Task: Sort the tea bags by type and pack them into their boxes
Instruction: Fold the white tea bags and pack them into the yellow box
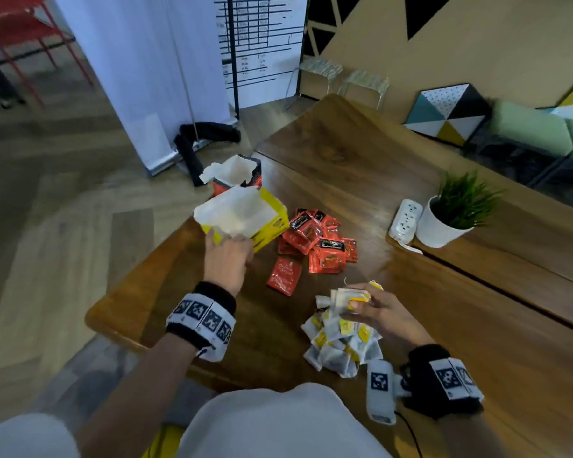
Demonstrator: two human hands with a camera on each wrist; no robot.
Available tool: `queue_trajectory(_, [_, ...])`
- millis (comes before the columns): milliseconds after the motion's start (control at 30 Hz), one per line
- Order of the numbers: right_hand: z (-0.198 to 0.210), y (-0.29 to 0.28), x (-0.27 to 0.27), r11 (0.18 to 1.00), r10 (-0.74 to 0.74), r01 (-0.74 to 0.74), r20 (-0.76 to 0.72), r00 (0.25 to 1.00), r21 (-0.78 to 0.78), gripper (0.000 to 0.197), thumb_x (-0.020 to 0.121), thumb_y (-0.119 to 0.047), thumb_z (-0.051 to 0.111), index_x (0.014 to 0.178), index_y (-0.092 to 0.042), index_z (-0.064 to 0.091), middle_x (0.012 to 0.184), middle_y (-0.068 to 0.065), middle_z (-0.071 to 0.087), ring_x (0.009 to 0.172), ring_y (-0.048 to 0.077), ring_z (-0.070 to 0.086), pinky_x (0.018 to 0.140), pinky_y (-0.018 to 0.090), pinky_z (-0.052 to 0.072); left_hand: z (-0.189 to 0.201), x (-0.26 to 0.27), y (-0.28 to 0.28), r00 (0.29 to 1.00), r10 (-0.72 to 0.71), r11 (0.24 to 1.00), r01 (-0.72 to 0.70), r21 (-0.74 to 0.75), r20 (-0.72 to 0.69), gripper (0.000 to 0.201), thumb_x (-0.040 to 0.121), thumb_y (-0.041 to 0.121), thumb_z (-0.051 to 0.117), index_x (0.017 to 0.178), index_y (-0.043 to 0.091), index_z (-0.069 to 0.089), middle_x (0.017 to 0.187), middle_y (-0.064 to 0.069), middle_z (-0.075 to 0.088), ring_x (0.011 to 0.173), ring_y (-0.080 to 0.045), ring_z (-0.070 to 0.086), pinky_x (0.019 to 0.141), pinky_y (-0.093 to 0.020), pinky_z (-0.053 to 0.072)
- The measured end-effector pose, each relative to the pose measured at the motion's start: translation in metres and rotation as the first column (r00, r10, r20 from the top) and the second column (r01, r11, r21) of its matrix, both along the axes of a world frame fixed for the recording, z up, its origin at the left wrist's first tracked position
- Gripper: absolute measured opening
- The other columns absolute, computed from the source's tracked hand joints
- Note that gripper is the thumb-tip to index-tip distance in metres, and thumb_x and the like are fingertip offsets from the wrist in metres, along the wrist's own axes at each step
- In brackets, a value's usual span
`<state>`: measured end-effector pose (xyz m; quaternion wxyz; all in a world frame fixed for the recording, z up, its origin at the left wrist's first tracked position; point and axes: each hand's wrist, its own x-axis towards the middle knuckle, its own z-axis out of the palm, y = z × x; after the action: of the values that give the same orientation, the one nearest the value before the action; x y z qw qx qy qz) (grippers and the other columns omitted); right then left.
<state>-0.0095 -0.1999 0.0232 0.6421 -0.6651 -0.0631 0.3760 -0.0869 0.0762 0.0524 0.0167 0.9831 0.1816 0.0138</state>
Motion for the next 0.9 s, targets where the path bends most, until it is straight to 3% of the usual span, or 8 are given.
queue_trajectory(167, [0.048,-0.050,0.016,0.978,-0.192,0.171,0.177,0.965,0.123,0.073,0.048,-0.043,0.088,0.107,-0.007,0.064,0.103,0.013,0.070,0.096,0.023,0.068,0.076,0.024,0.056,0.015,0.042,-0.082,0.872,-0.489,0.872,0.489,-0.022,0.005,0.023,0.089,0.004,0.043,0.094,0.020,0.059,0.106,0.004,0.057,0.112,-0.020,0.044,0.115,-0.051,0.007])
queue_trajectory(300, [0.064,-0.085,0.032,0.920,-0.387,0.347,0.285,0.877,0.184,0.068,0.041,-0.047,0.090,0.097,-0.015,0.068,0.096,0.002,0.073,0.087,0.017,0.069,0.071,0.023,0.056,0.004,0.092,-0.153,0.650,-0.759,0.649,0.750,-0.125,-0.041,0.018,0.088,0.008,0.049,0.096,0.014,0.064,0.110,-0.002,0.059,0.115,-0.023,0.044,0.107,-0.044,0.026])
queue_trajectory(400, [0.044,-0.109,0.038,0.896,-0.380,0.442,0.446,0.811,-0.040,0.035,0.060,-0.034,0.085,0.090,-0.026,0.069,0.089,0.004,0.072,0.082,0.022,0.068,0.075,0.033,0.058,-0.016,0.112,-0.196,0.529,-0.849,0.512,0.820,-0.257,-0.006,0.021,0.090,0.006,0.047,0.099,0.006,0.066,0.111,-0.012,0.059,0.112,-0.028,0.046,0.093,-0.042,0.038])
queue_trajectory(500, [0.009,-0.120,0.038,0.716,-0.185,0.531,0.610,0.771,-0.454,0.027,0.078,0.003,0.063,0.094,-0.018,0.065,0.093,0.013,0.068,0.086,0.030,0.064,0.071,0.028,0.049,-0.049,0.119,-0.218,0.589,-0.798,0.563,0.656,-0.503,-0.125,0.026,0.094,0.008,0.044,0.111,-0.003,0.061,0.122,-0.021,0.055,0.107,-0.027,0.049,0.087,-0.031,0.036])
queue_trajectory(600, [-0.019,-0.112,0.033,0.609,0.070,0.427,0.581,0.811,-0.669,0.029,0.083,0.008,0.052,0.105,-0.006,0.063,0.102,0.012,0.068,0.095,0.025,0.062,0.064,0.012,0.039,-0.070,0.115,-0.227,0.620,-0.755,0.563,0.446,-0.696,-0.214,0.030,0.092,0.006,0.046,0.117,-0.007,0.056,0.118,-0.016,0.056,0.069,-0.008,0.043,0.067,-0.015,0.034])
queue_trajectory(667, [-0.035,-0.108,0.037,0.543,0.206,0.329,0.503,0.839,-0.772,0.037,0.080,0.009,0.047,0.108,-0.009,0.062,0.105,0.010,0.066,0.099,0.026,0.061,0.079,0.026,0.048,-0.069,0.114,-0.223,0.652,-0.740,0.505,0.374,-0.778,-0.166,0.033,0.093,0.001,0.041,0.123,-0.012,0.050,0.105,-0.013,0.052,0.064,0.003,0.035,0.060,-0.004,0.031])
queue_trajectory(800, [-0.070,-0.114,0.058,0.480,0.341,0.250,0.441,0.830,-0.841,0.035,0.078,0.004,0.051,0.105,-0.015,0.063,0.105,0.007,0.066,0.094,0.024,0.066,0.078,0.038,0.056,-0.065,0.117,-0.203,0.726,-0.686,0.464,0.493,-0.736,0.053,0.029,0.084,-0.011,0.050,0.111,-0.006,0.062,0.118,-0.018,0.055,0.110,-0.025,0.051,0.095,-0.018,0.036])
queue_trajectory(900, [-0.048,-0.096,0.054,0.518,0.437,0.174,0.434,0.788,-0.837,0.034,0.081,0.007,0.052,0.103,-0.014,0.067,0.108,0.005,0.065,0.093,0.020,0.065,0.083,0.035,0.054,-0.067,0.119,-0.199,0.832,-0.536,0.478,0.439,-0.761,0.143,0.036,0.081,-0.016,0.046,0.112,0.000,0.056,0.130,-0.016,0.050,0.122,-0.025,0.048,0.099,-0.026,0.034])
